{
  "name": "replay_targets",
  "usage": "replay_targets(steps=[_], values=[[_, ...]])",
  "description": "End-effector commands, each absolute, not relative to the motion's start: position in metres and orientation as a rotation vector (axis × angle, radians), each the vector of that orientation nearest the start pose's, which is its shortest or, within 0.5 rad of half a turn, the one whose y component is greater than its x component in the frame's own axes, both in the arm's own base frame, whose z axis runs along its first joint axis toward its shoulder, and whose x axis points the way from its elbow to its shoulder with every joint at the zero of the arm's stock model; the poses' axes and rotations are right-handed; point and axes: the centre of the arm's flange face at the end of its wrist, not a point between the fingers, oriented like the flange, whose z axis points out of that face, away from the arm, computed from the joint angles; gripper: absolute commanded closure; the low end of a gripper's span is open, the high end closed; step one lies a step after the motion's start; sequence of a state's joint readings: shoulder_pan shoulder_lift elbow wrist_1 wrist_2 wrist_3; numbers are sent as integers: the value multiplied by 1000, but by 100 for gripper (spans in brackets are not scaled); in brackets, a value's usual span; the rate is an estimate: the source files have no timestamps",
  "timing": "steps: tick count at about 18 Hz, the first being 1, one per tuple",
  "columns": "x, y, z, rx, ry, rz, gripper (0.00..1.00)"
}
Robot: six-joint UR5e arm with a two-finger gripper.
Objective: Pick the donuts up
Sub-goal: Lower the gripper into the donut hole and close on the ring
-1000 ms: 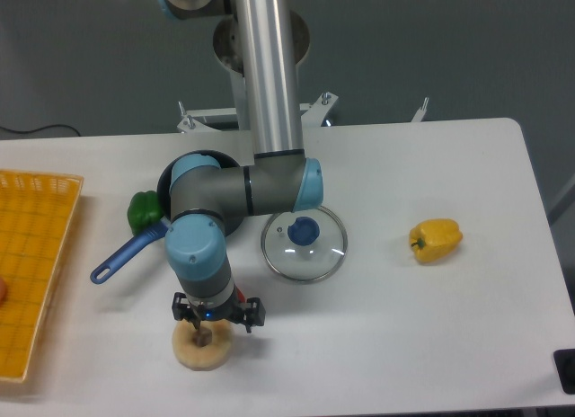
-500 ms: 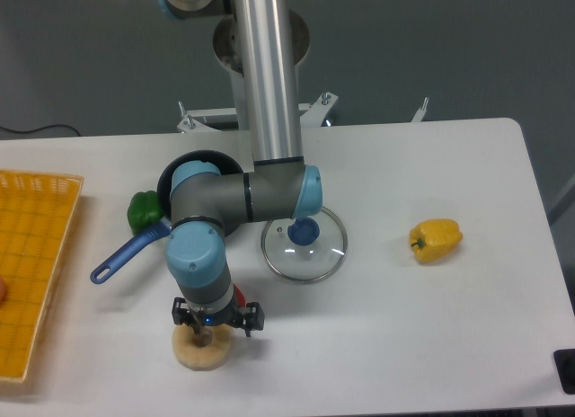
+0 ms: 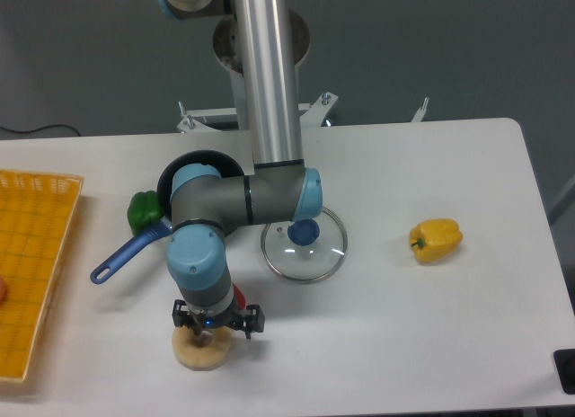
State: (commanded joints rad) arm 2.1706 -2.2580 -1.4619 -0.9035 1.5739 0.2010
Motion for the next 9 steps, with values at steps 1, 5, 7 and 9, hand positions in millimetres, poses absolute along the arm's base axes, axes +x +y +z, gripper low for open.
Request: replay_targets(steps=[1, 5, 7, 9], values=[[-289, 659, 184, -3001, -607, 57, 0], [-290, 660, 184, -3001, -602, 58, 0], [-290, 660, 185, -3000, -597, 59, 5], [-290, 660, 184, -3002, -597, 58, 15]])
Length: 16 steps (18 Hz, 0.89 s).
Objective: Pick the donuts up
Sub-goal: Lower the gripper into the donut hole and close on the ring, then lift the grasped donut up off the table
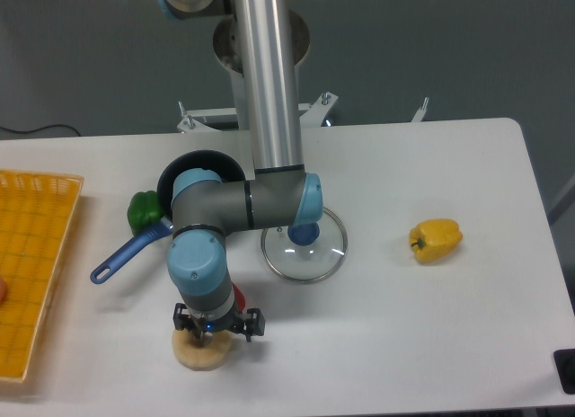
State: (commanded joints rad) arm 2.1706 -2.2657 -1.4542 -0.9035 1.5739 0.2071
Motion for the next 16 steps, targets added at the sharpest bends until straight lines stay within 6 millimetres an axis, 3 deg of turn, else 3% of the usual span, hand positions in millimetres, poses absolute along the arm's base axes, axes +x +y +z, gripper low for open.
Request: replay_targets(steps=[1, 8, 16], values=[[-290, 660, 181, -3006, -596, 55, 16], [-291, 660, 182, -3004, -605, 60, 45], [-289, 659, 192, -2991, -605, 63, 92]])
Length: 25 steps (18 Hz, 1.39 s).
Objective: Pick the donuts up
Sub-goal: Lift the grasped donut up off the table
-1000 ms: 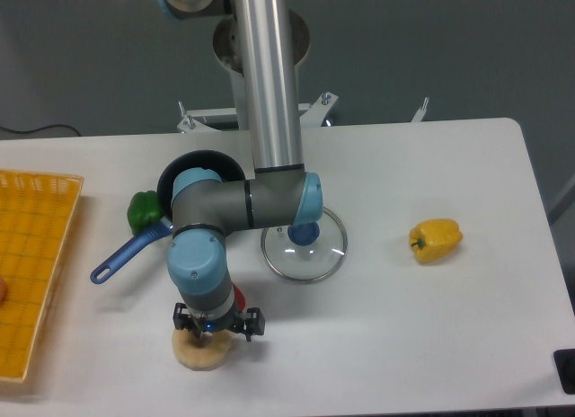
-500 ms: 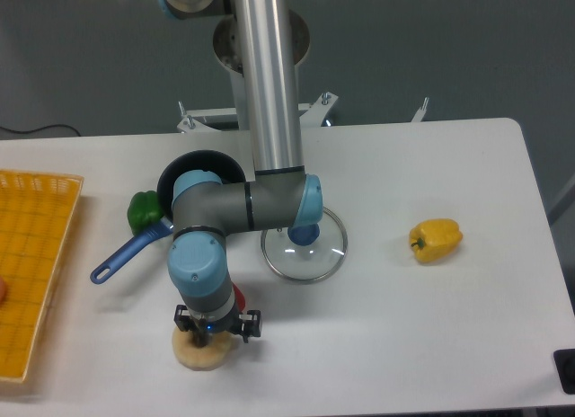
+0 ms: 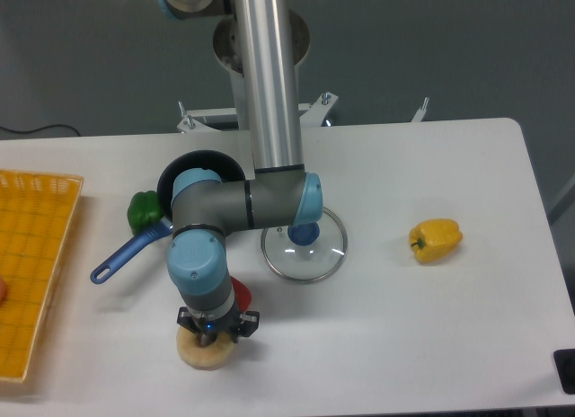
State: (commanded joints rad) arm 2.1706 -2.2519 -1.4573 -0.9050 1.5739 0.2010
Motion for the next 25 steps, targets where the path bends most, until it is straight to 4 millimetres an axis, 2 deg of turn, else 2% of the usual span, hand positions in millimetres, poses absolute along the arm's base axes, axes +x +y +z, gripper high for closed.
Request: replay_targets(steps=[7, 12, 15, 18, 22, 25], values=[[-292, 658, 214, -2950, -605, 41, 93], [-295, 652, 247, -2909, -597, 48, 93], [-298, 646, 252, -2909, -604, 55, 93], [-313, 626, 270, -2903, -631, 63, 93], [-325, 593, 282, -3040, -426, 22, 93], [-346, 561, 302, -3087, -321, -6, 93]])
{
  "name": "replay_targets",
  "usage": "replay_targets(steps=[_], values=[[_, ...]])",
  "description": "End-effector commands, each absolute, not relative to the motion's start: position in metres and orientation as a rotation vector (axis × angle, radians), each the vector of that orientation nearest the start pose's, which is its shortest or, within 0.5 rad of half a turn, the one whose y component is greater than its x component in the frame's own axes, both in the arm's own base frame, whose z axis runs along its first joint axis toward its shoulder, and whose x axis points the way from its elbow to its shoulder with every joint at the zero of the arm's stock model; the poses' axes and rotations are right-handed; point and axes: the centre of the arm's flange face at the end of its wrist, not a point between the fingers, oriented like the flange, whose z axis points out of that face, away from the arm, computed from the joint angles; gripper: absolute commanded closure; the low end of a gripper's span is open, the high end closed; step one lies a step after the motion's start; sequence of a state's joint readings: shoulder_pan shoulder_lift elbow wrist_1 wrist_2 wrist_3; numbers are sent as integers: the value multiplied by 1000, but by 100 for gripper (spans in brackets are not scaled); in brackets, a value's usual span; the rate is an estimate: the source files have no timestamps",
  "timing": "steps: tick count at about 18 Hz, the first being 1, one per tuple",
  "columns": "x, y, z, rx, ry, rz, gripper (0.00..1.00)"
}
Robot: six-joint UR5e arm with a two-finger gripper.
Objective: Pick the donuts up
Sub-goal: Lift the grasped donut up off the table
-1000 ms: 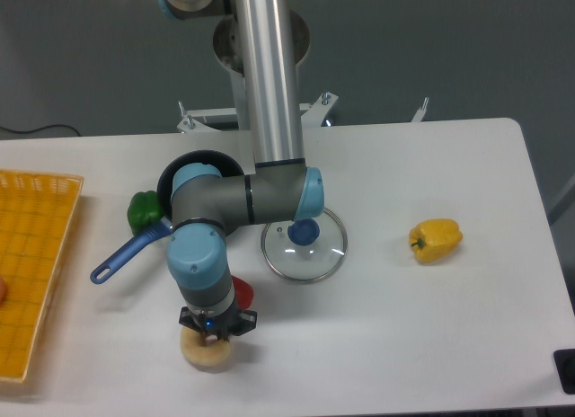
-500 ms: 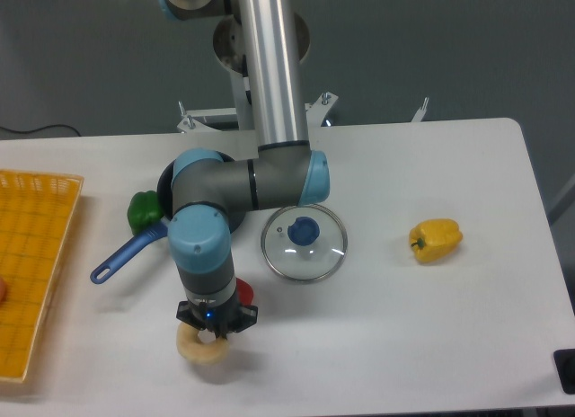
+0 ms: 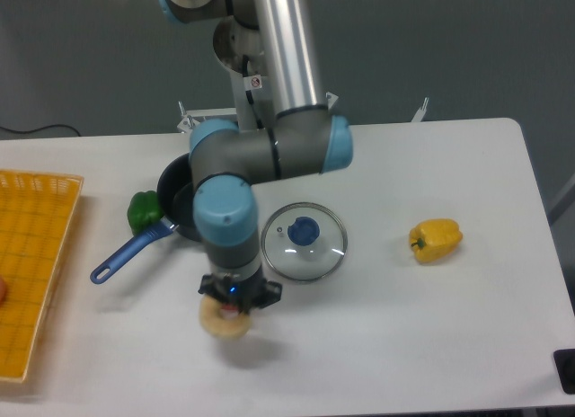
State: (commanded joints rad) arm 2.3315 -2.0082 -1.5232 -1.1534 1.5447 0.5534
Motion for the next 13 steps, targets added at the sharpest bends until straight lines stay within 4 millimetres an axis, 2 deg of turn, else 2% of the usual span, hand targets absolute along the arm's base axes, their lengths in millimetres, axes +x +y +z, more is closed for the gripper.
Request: replay_targets(steps=[3, 5, 8, 13], values=[[-363, 539, 321, -3084, -187, 18, 94], [-367, 529, 314, -3116, -108, -20, 94], [-370, 522, 321, -3111, -88, -14, 94], [-368, 519, 318, -3116, -55, -24, 94]])
